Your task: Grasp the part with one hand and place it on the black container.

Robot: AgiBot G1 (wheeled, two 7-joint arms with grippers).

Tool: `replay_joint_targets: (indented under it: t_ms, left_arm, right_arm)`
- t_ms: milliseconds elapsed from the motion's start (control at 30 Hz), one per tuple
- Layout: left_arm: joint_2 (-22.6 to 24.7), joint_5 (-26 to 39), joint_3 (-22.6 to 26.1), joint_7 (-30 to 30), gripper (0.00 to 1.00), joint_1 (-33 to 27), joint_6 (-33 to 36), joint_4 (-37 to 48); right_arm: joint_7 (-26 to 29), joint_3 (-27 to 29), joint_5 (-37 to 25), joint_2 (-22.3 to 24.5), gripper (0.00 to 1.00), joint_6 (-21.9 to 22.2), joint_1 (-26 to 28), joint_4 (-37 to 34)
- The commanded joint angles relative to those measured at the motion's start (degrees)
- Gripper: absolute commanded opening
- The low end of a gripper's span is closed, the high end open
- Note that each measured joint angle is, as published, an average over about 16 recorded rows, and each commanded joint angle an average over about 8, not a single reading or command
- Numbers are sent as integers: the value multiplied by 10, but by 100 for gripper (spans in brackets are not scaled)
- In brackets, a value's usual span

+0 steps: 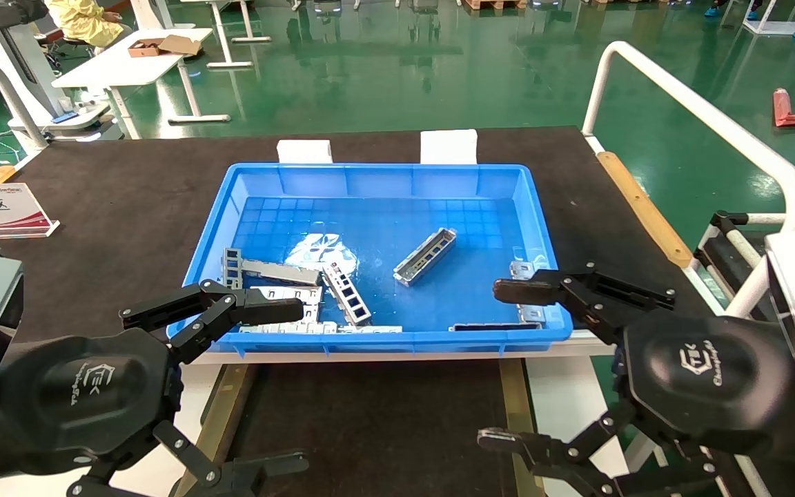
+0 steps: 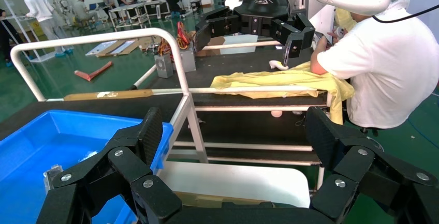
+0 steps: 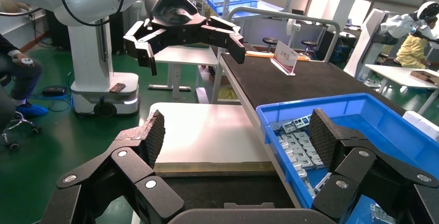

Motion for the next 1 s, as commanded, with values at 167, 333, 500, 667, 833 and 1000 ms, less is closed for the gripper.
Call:
replay_joint_targets:
  t_ms: [167, 333, 500, 667, 833, 1000]
  left_arm:
    - [0, 0, 0, 0, 100, 0, 0, 0]
    - [0, 0, 0, 0, 100, 0, 0, 0]
    - [0, 0, 0, 0, 100, 0, 0, 0]
    - [0, 0, 0, 0, 100, 0, 0, 0]
    - [0, 0, 0, 0, 100, 0, 0, 0]
    - [0, 0, 0, 0, 100, 0, 0, 0]
  right_arm:
    - [0, 0, 0, 0, 100, 0, 0, 0]
    - [0, 0, 0, 0, 100, 0, 0, 0]
    - [0, 0, 0, 0, 100, 0, 0, 0]
    - [0, 0, 0, 0, 100, 0, 0, 0]
    - [0, 0, 0, 0, 100, 0, 0, 0]
    - [0, 0, 0, 0, 100, 0, 0, 0]
